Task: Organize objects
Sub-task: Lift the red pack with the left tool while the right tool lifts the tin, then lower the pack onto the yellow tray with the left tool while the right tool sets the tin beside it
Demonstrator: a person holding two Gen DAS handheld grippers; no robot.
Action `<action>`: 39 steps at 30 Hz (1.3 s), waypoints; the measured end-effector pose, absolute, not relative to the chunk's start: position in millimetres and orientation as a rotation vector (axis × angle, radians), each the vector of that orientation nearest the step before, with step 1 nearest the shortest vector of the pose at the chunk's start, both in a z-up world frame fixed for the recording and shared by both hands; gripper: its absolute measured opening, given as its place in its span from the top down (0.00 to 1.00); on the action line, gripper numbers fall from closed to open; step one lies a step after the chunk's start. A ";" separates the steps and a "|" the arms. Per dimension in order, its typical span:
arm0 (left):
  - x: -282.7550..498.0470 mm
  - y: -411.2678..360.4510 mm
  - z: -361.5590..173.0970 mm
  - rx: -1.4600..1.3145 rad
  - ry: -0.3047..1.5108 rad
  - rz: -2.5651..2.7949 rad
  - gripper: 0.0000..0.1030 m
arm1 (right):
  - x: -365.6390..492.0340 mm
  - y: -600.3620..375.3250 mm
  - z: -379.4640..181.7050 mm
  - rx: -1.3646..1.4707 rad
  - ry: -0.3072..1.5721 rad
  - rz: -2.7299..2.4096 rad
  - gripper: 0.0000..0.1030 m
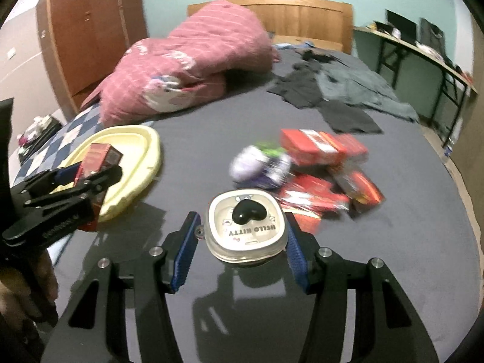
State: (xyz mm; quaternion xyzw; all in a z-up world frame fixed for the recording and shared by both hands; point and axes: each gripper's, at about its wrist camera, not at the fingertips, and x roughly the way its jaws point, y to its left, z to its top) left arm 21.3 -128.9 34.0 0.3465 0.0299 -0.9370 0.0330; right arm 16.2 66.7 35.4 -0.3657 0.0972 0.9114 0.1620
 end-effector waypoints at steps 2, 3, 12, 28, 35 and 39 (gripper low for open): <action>24.1 -141.2 36.7 1.057 0.098 -2.870 0.46 | 1.0 52.7 38.7 -1.052 0.267 2.634 0.46; 25.8 -149.1 38.2 1.048 0.098 -2.857 0.46 | -5.4 46.9 39.7 -1.057 0.264 2.648 0.46; 29.6 -222.2 38.6 1.035 0.117 -2.722 0.46 | -61.2 3.3 44.1 -1.101 0.206 2.758 0.46; 3.9 -295.4 20.4 1.068 0.191 -2.652 0.46 | -148.9 -64.2 21.5 -1.229 0.106 2.865 0.46; -23.2 -315.4 -12.8 1.159 0.191 -2.619 0.46 | -176.9 -81.9 -5.4 -1.326 0.073 2.863 0.46; -35.7 -323.8 -25.5 1.205 0.186 -2.614 0.45 | -186.4 -93.6 -19.6 -1.375 0.029 2.863 0.46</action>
